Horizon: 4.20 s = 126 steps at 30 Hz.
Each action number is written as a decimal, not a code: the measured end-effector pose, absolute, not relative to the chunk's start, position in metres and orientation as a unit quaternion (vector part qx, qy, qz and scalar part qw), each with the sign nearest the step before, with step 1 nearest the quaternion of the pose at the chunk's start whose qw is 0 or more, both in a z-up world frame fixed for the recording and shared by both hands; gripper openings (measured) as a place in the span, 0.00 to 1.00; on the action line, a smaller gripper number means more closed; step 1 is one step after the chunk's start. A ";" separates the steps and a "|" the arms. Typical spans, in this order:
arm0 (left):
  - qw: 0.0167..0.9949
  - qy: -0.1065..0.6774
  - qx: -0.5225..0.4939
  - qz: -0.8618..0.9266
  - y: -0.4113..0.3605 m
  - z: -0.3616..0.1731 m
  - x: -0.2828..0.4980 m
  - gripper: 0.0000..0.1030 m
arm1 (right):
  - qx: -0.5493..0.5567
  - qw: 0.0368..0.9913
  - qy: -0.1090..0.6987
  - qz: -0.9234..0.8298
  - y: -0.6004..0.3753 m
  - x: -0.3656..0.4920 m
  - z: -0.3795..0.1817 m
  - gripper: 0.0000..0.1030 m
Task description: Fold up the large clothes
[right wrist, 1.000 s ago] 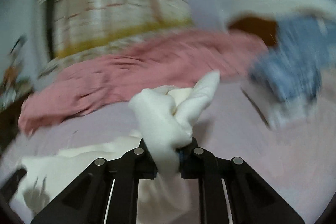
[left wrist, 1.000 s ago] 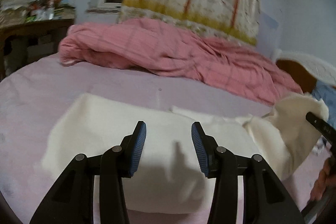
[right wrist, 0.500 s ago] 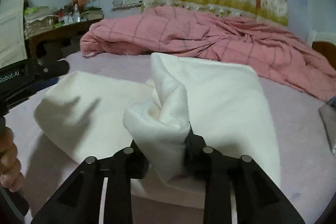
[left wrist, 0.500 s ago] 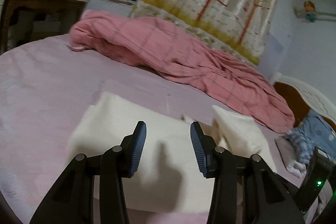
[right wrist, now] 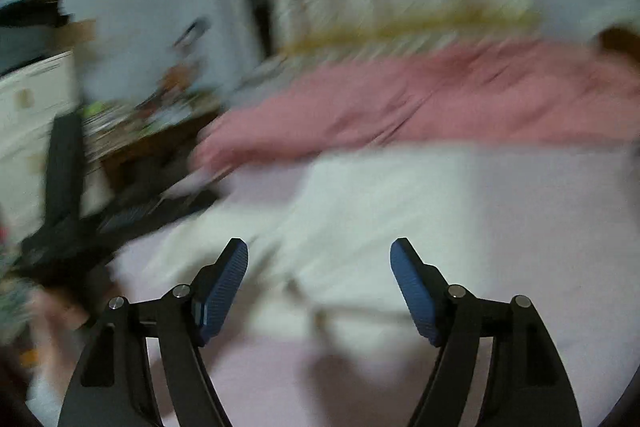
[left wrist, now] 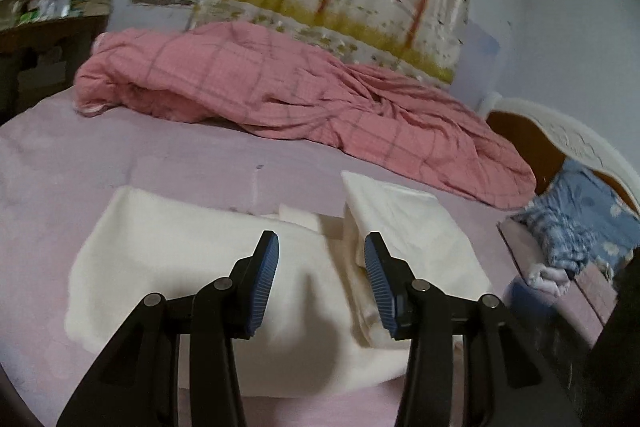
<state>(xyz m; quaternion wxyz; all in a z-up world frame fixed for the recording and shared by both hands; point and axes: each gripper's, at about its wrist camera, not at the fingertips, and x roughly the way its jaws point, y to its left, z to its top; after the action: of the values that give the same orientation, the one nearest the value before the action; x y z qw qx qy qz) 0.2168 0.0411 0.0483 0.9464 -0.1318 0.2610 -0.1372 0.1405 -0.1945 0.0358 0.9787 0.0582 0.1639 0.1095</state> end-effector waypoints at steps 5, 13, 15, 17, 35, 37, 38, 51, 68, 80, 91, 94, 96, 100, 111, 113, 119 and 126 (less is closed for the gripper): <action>0.933 0.289 -0.110 -0.186 -0.015 0.057 0.244 0.54 | 0.112 0.954 0.276 0.020 -0.251 0.200 -0.001 0.69; 0.889 0.390 -0.165 -0.172 -0.037 0.020 0.301 0.60 | 0.184 0.927 0.304 0.121 -0.264 0.208 -0.015 0.66; 0.895 0.386 -0.142 -0.174 -0.036 0.019 0.296 0.12 | 0.186 0.928 0.301 0.119 -0.266 0.207 -0.014 0.66; 0.897 0.374 -0.139 -0.190 -0.032 0.021 0.285 0.03 | 0.183 0.931 0.296 0.113 -0.264 0.204 -0.014 0.65; 0.926 0.342 -0.085 -0.133 -0.019 0.001 0.255 0.21 | 0.091 0.948 0.291 0.090 -0.230 0.201 -0.013 0.70; 0.940 0.318 -0.064 -0.106 -0.003 0.021 0.238 0.53 | 0.091 0.949 0.289 0.088 -0.231 0.200 -0.013 0.70; 0.946 0.307 -0.059 -0.084 0.007 0.029 0.229 0.60 | 0.090 0.949 0.289 0.088 -0.231 0.200 -0.013 0.70; 0.870 0.430 -0.243 -0.003 0.166 -0.033 0.215 0.92 | 0.042 0.958 0.275 0.075 -0.214 0.191 -0.011 0.71; 0.962 0.233 -0.133 -0.050 0.091 0.061 0.207 0.14 | 0.009 0.962 0.268 0.047 -0.204 0.188 -0.010 0.71; 0.954 0.186 -0.039 -0.232 -0.069 0.107 0.196 0.13 | 0.083 0.951 0.288 0.072 -0.239 0.194 -0.012 0.71; 0.920 0.234 -0.039 -0.311 -0.135 0.055 0.211 0.13 | 0.263 0.937 0.219 -0.073 -0.362 0.170 0.001 0.67; 0.915 0.252 -0.002 -0.314 -0.161 0.032 0.211 0.13 | 0.290 0.931 0.203 -0.089 -0.384 0.163 0.003 0.67; 0.914 0.265 0.016 -0.307 -0.173 0.017 0.212 0.13 | 0.296 0.935 0.184 -0.066 -0.386 0.157 0.009 0.67; 0.914 0.262 0.000 -0.308 -0.170 0.006 0.211 0.13 | 0.276 0.947 0.163 0.025 -0.373 0.157 0.021 0.67; 0.906 0.273 0.039 -0.320 -0.154 0.017 0.181 0.40 | 0.218 0.924 0.289 0.121 -0.322 0.231 -0.001 0.67; 0.907 0.260 0.059 -0.326 -0.140 0.026 0.161 0.62 | 0.218 0.925 0.291 0.112 -0.325 0.232 -0.004 0.67; 0.934 0.250 -0.056 -0.248 -0.066 0.056 0.183 0.87 | 0.223 0.924 0.297 0.095 -0.325 0.232 -0.005 0.67; 0.879 0.364 -0.204 -0.229 -0.022 0.011 0.281 0.92 | 0.222 0.926 0.297 0.072 -0.329 0.221 -0.006 0.79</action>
<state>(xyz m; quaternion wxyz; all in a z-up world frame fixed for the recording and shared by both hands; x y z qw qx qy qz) 0.2810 -0.0225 0.0109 0.8793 -0.2043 0.3643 -0.2288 0.2208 -0.3285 -0.0063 0.9258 0.2223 0.2972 0.0722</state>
